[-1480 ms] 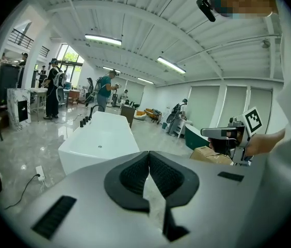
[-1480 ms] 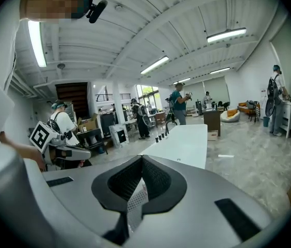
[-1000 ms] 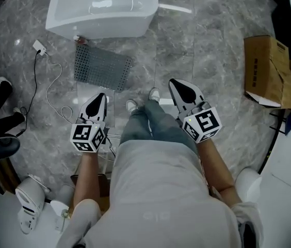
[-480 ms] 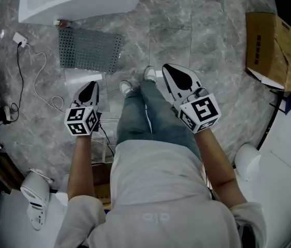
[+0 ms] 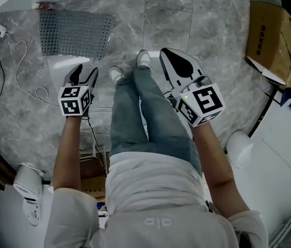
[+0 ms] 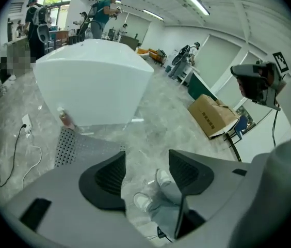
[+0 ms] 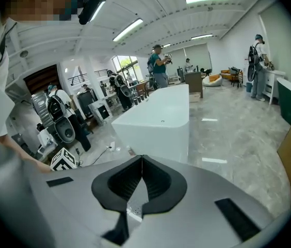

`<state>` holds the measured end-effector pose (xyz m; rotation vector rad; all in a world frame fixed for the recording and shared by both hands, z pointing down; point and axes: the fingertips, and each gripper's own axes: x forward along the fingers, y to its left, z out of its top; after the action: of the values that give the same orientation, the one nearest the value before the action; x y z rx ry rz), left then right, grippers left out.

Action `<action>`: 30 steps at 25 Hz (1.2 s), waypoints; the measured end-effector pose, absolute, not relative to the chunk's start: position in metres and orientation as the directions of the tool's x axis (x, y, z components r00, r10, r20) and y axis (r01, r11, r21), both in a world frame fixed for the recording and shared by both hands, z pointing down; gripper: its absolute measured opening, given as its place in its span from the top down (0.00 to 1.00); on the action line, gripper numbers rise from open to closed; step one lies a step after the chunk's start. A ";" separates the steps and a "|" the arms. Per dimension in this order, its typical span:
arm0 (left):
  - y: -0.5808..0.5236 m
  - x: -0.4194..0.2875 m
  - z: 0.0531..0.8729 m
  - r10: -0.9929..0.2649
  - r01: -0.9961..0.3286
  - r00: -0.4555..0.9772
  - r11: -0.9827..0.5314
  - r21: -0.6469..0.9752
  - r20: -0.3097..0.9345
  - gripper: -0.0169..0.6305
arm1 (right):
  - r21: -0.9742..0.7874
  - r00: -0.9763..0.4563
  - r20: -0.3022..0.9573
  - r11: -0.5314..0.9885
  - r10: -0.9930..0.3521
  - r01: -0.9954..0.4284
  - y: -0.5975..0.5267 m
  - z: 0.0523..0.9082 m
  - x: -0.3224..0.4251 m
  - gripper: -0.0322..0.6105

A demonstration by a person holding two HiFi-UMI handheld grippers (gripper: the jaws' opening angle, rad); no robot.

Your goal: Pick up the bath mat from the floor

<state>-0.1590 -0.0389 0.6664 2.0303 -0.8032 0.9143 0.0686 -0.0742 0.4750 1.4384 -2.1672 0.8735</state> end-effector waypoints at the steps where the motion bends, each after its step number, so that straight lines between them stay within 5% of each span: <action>1: -0.038 -0.158 0.681 -0.213 -0.762 0.544 -0.530 0.372 0.812 0.56 | -0.281 -0.390 0.634 0.271 -0.668 -0.921 -0.075 0.487 0.070 0.91; 14: -0.011 -0.152 0.884 -0.046 -0.782 0.457 -0.497 0.377 0.888 0.48 | -0.310 -0.371 0.686 0.209 -0.626 -0.927 -0.081 0.642 0.094 0.91; 30: 0.022 -0.156 1.144 -0.026 -0.834 0.262 -0.509 0.213 0.965 0.48 | -0.328 -0.402 0.727 0.234 -0.556 -0.915 -0.047 0.847 0.134 0.91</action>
<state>-0.1558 0.0223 1.1441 1.7664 -0.7891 1.3298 0.1337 -0.0474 0.8466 1.3466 -2.0487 1.0299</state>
